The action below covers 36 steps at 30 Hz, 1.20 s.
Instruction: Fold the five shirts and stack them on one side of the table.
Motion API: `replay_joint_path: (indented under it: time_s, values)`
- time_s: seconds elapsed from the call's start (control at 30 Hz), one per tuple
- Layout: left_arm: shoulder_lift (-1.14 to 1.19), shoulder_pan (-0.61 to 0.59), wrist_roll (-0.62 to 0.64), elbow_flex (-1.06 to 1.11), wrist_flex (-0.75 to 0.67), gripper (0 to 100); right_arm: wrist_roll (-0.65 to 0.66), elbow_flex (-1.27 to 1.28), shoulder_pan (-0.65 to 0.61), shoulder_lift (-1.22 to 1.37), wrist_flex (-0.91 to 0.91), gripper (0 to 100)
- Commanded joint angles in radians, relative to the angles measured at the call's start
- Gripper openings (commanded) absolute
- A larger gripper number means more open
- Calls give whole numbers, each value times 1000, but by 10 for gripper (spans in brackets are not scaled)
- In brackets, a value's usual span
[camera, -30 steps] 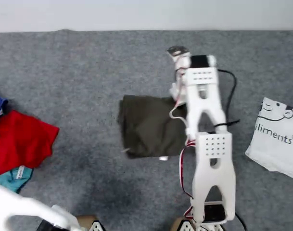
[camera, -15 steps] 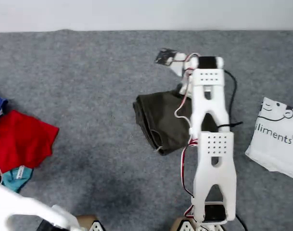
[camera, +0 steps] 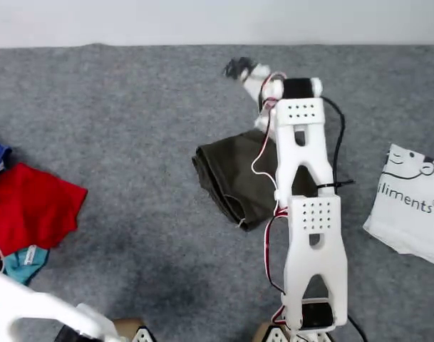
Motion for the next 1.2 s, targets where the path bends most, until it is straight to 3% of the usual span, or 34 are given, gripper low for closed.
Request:
replay_joint_path:
  time_s: [0.0, 0.2, 0.33, 0.57, 0.77, 0.93, 1.03, 1.17]
  values:
    - [-28, 18, 6, -2, 6, 7, -189, -112, -18, -130, 35, 242]
    - [-28, 92, 32, -2, 9, 7, -385, -190, -67, -208, 243, 130]
    - [-28, 138, 86, -2, 9, 7, -451, -115, -47, -271, 239, 6]
    - [-28, 203, 127, -2, 9, 7, -628, 304, -33, -552, 240, 8]
    - [-28, 201, 127, -2, 6, 7, -959, 603, -51, -760, 232, 59]
    - [-28, 201, 127, -2, 5, 7, -1051, 730, -90, -731, 202, 85]
    - [-28, 199, 127, -2, 9, 7, -1180, 753, -88, -680, 189, 89]
    - [-28, 198, 129, -2, 9, 7, -1344, 753, -88, -608, 136, 229]
